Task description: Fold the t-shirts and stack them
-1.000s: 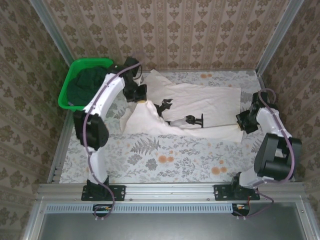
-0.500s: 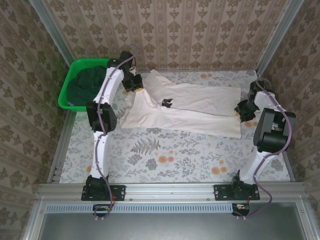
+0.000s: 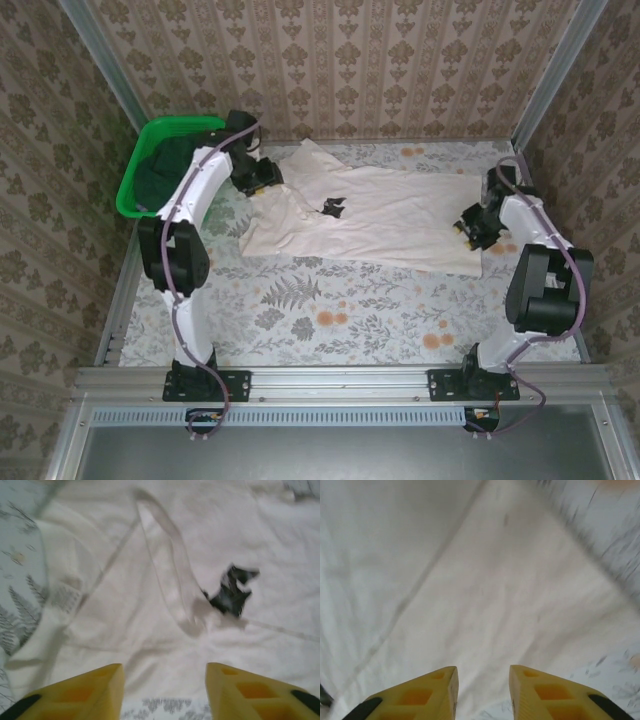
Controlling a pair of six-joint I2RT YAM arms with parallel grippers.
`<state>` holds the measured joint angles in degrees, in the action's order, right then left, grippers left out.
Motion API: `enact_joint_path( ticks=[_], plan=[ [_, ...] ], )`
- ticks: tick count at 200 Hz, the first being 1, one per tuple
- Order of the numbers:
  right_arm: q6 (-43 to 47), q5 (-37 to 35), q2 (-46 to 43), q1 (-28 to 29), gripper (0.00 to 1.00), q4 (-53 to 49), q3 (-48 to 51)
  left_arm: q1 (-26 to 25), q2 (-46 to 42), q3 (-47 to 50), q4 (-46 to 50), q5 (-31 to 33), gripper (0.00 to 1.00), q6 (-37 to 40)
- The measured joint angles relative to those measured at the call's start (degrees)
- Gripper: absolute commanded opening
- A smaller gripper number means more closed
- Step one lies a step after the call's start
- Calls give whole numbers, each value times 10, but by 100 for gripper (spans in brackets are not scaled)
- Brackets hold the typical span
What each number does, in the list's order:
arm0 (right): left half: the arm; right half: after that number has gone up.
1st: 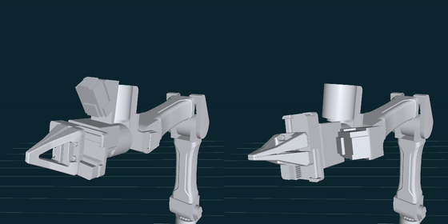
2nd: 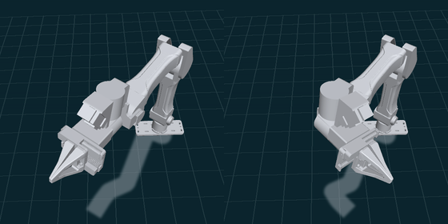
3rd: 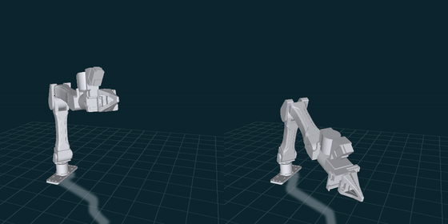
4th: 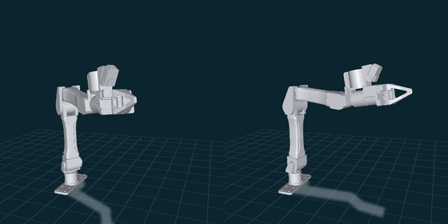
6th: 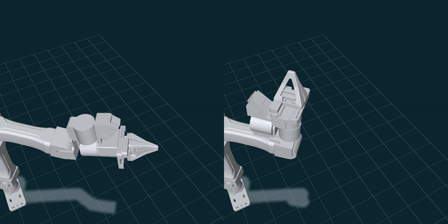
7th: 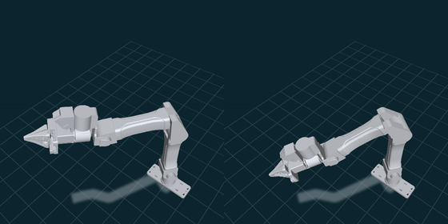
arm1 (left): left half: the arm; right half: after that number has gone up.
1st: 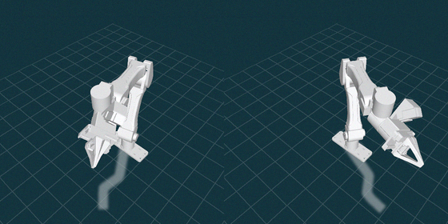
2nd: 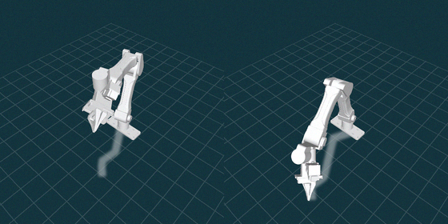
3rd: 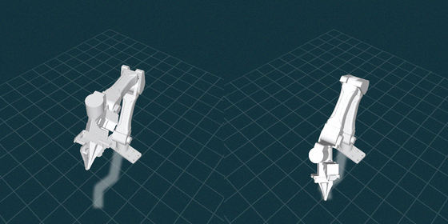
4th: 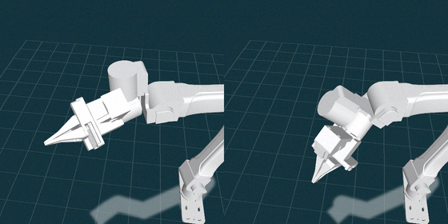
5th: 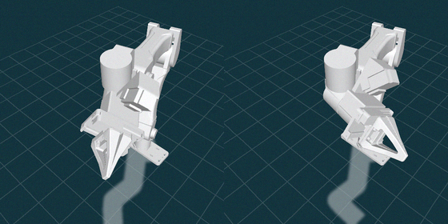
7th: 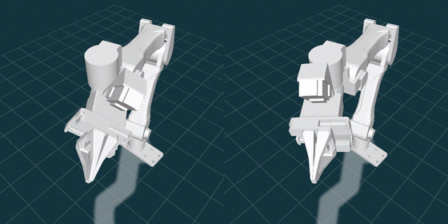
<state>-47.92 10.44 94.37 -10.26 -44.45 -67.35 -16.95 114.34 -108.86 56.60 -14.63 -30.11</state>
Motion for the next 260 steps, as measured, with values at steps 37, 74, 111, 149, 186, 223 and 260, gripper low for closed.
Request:
enact_joint_path(
  ticks=[37, 74, 111, 149, 186, 223, 260],
  plan=[
    [-4, 11, -8, 47, 32, 40, 106, -29, -7, 138, -43, -27, 41, 5],
    [-7, -6, -8, 35, 37, 55, 151, -16, 23, 212, -55, 16, 45, 28],
    [-17, 2, -6, -5, 44, 59, 162, 27, 29, 244, -64, 68, 45, 48],
    [-17, 31, -7, -51, 49, 63, 170, 45, 21, 261, -75, 78, 45, 60],
    [-17, 79, -16, -92, 51, 78, 191, 43, -23, 327, -100, 88, 48, 64],
    [-17, 122, -23, -132, 55, 88, 207, 43, -92, 426, -104, 82, 48, 56],
    [-16, 132, -36, -165, 49, 90, 221, 32, -149, 501, -108, 65, 50, 24]
  ],
)
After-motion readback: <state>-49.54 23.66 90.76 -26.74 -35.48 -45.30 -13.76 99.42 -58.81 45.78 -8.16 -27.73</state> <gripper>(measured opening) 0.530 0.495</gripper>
